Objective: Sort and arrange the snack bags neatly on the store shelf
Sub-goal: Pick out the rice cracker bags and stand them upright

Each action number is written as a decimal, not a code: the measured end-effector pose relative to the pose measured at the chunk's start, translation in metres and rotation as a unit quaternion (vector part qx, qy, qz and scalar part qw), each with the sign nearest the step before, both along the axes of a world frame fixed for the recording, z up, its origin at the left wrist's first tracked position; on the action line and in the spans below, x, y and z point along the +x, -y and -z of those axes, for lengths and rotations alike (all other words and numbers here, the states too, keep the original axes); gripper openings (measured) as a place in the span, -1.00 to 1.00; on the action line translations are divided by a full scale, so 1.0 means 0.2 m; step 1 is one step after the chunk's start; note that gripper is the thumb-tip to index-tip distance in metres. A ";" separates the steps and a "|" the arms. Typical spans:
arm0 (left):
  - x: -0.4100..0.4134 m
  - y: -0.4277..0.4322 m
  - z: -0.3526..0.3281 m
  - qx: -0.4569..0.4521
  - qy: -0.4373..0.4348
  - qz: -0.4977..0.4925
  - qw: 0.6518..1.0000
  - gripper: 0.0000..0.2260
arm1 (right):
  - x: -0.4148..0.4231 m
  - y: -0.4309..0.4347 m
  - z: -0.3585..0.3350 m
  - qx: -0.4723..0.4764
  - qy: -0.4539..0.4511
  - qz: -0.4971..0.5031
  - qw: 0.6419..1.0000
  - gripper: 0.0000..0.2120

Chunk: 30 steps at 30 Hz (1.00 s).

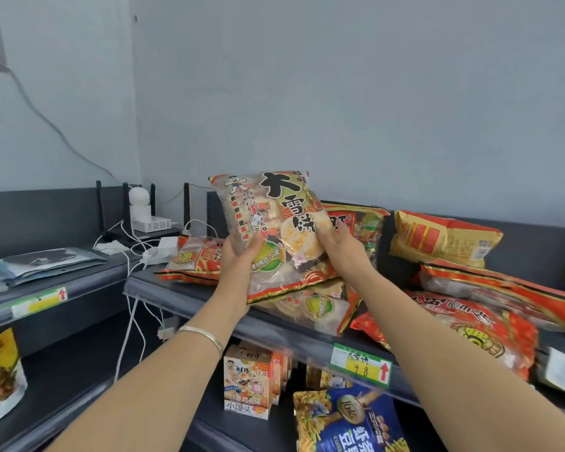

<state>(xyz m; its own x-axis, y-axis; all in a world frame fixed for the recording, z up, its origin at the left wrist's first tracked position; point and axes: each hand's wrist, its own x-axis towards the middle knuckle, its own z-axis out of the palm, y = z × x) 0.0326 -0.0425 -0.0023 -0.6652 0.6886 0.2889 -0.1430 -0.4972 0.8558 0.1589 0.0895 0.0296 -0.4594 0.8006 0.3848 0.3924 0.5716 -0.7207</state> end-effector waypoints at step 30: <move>2.28 -0.98 -0.12 -0.061 -0.343 0.218 0.912 -0.37 | 2.58 -0.47 0.04 0.034 -0.291 0.324 0.899 -0.13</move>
